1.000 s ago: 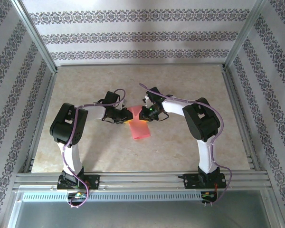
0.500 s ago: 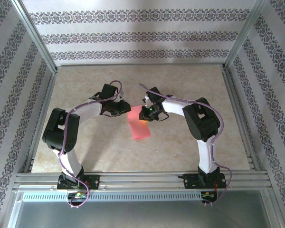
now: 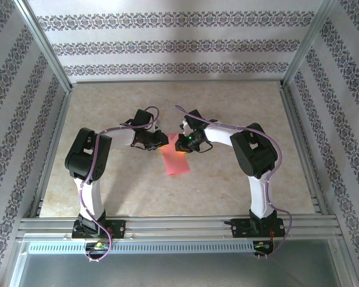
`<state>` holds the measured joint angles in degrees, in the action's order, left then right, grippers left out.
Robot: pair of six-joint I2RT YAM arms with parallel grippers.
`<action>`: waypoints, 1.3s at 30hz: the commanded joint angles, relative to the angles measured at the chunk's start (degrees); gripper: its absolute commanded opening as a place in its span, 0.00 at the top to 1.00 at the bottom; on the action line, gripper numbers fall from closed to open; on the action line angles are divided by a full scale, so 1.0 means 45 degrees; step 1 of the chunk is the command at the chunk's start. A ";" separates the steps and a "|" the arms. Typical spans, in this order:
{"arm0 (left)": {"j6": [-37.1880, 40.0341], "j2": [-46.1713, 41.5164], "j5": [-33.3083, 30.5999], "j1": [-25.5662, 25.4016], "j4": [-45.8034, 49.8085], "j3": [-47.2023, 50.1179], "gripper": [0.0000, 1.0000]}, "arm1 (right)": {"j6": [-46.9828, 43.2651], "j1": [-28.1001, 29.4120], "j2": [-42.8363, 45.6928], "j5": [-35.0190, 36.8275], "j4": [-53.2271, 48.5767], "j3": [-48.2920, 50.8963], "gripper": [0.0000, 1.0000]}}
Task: Fold a paper plane with a square sheet of paper (pick it up from the middle)
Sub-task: First fold the square sheet of paper in half at the center of the table.
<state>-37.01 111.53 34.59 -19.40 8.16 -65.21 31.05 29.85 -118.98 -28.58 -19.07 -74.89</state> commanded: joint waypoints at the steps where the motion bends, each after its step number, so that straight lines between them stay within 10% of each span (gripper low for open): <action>1: 0.0313 0.0187 -0.0730 0.0132 0.0483 -0.0376 0.78 | -0.0384 -0.0050 -0.1383 0.2555 -0.2155 0.0857 0.87; 14: 0.1110 -0.0015 -0.1129 0.1420 0.1343 -0.0438 0.78 | -0.0373 -0.0128 -0.1325 0.2855 -0.2325 0.0998 0.87; 28: -0.0502 0.0033 0.0526 0.0261 -0.0892 -0.0275 0.78 | -0.0302 -0.0129 -0.1333 0.2835 -0.2364 0.1058 0.87; 39: -0.0257 0.0919 -0.1444 0.1289 -0.0509 -0.0455 0.80 | -0.0414 -0.0128 -0.1312 0.2897 -0.2364 0.1159 0.87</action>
<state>-38.20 114.41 33.82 -16.71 5.61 -66.74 31.00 29.87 -118.87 -28.29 -18.98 -74.48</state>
